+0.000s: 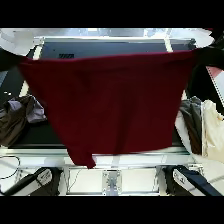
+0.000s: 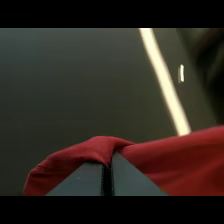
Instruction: Fold the shirts.
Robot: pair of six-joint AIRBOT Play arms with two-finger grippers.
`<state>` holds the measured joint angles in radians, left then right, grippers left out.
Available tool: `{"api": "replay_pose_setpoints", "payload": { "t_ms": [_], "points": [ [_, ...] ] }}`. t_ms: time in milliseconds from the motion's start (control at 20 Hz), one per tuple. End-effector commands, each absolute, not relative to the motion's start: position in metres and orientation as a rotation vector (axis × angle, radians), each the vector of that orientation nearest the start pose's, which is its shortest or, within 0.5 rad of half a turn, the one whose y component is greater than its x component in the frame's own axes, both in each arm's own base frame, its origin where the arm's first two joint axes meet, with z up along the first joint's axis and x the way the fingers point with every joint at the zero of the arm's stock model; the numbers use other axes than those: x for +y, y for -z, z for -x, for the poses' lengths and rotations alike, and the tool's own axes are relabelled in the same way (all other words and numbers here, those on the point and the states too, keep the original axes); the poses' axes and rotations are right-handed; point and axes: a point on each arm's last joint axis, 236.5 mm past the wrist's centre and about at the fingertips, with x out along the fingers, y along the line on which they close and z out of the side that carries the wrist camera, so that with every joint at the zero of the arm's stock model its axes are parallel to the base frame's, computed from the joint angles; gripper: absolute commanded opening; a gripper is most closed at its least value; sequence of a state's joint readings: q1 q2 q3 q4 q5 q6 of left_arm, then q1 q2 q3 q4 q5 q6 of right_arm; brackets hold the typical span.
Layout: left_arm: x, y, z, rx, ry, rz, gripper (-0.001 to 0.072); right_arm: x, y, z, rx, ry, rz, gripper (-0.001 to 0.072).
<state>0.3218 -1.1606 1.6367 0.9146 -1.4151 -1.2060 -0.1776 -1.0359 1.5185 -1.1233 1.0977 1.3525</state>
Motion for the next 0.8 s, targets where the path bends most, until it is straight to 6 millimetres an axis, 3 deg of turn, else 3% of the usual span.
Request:
{"api": "replay_pose_setpoints", "payload": {
  "t_ms": [0, 150, 300, 400, 550, 650, 750],
  "points": [
    [-0.014, -0.129, -0.465, 1.001, 0.264, 0.063, 0.0012, 0.018, -0.184, -0.465, 0.771, -0.221, -0.198, 0.0014],
    [0.01, -0.067, -0.539, 0.934, 0.086, 0.149, 0.0012, 0.013, -0.116, -0.504, 0.857, -0.198, -0.235, 0.0014],
    [0.015, -0.023, -0.569, 0.912, 0.044, 0.204, 0.0012, 0.015, -0.062, -0.542, 0.863, -0.171, -0.267, 0.0014],
    [0.008, -0.006, -0.569, 0.946, 0.055, 0.213, 0.0012, 0.024, -0.034, -0.558, 0.863, -0.166, -0.265, 0.0014],
    [-0.003, -0.01, -0.565, 0.957, 0.078, 0.201, 0.0012, 0.035, -0.003, -0.563, 0.904, -0.173, -0.261, 0.0014],
    [-0.012, -0.006, -0.547, 1.033, 0.103, 0.197, 0.0012, 0.032, 0.003, -0.561, 0.92, -0.169, -0.243, 0.0014],
    [-0.022, 0.01, -0.515, 1.183, 0.14, 0.187, 0.0012, 0.031, 0.004, -0.561, 0.921, -0.167, -0.236, 0.0014]
  ]
}}
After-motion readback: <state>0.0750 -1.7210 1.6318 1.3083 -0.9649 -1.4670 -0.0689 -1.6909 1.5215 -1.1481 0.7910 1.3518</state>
